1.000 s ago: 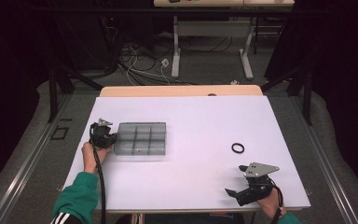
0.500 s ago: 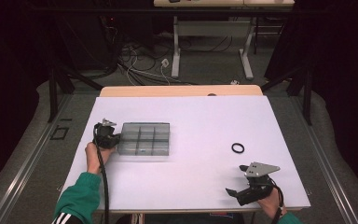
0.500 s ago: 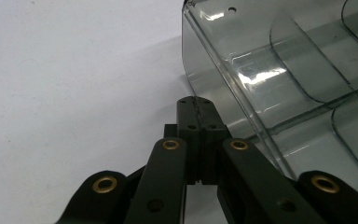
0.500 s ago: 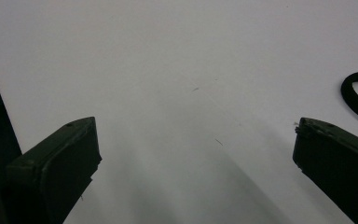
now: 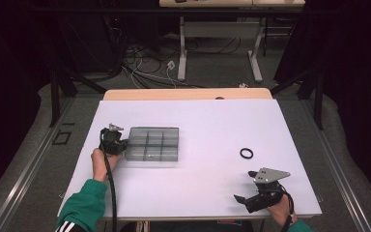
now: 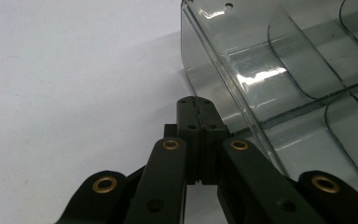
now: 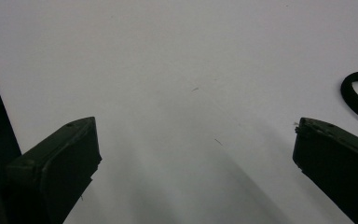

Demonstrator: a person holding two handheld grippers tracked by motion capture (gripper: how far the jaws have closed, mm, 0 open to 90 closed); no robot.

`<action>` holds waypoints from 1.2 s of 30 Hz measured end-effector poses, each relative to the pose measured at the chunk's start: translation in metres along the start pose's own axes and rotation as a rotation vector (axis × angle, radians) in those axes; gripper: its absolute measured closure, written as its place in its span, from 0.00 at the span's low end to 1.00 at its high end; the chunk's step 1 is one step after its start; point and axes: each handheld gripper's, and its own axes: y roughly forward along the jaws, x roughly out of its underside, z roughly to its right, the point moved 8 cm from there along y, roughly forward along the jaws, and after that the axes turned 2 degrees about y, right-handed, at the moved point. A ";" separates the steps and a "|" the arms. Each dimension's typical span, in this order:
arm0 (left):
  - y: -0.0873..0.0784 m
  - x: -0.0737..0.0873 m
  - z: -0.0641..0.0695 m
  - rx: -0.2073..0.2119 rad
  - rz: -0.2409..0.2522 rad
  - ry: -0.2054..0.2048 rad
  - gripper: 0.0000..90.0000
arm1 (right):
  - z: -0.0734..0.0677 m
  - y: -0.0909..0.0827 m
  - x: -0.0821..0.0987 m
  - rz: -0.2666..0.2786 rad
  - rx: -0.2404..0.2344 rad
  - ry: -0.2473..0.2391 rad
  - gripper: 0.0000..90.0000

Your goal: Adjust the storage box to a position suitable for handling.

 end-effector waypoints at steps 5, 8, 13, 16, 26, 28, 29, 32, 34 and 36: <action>-0.001 -0.001 0.008 0.017 -0.002 0.004 1.00 | 0.000 0.000 0.000 -0.001 -0.002 0.000 0.00; 0.000 -0.003 0.015 0.033 0.001 0.015 1.00 | 0.000 0.000 0.000 -0.001 -0.003 0.000 0.00; 0.001 -0.006 0.026 0.047 0.014 0.022 1.00 | 0.000 0.000 0.000 0.003 0.003 -0.003 0.00; 0.001 -0.006 0.029 0.058 0.010 0.024 1.00 | 0.000 0.000 0.000 0.003 0.002 -0.001 0.00; -0.001 -0.009 0.040 0.077 0.008 0.045 1.00 | 0.000 0.000 0.000 -0.003 -0.001 -0.001 0.00; -0.001 -0.009 0.042 0.081 0.004 0.045 1.00 | 0.000 0.001 0.000 0.003 0.000 0.001 0.00; -0.002 -0.009 0.042 0.081 0.004 0.049 1.00 | 0.000 0.001 0.000 0.002 0.001 -0.001 0.00; -0.003 -0.007 0.043 0.083 -0.001 0.046 1.00 | 0.000 0.000 0.000 -0.003 -0.001 0.000 0.00; -0.004 -0.007 0.044 0.085 -0.003 0.049 1.00 | 0.000 0.000 0.000 -0.005 -0.001 0.001 0.00; -0.004 -0.006 0.045 0.091 -0.002 0.046 1.00 | 0.000 0.000 0.000 -0.005 -0.002 0.000 0.00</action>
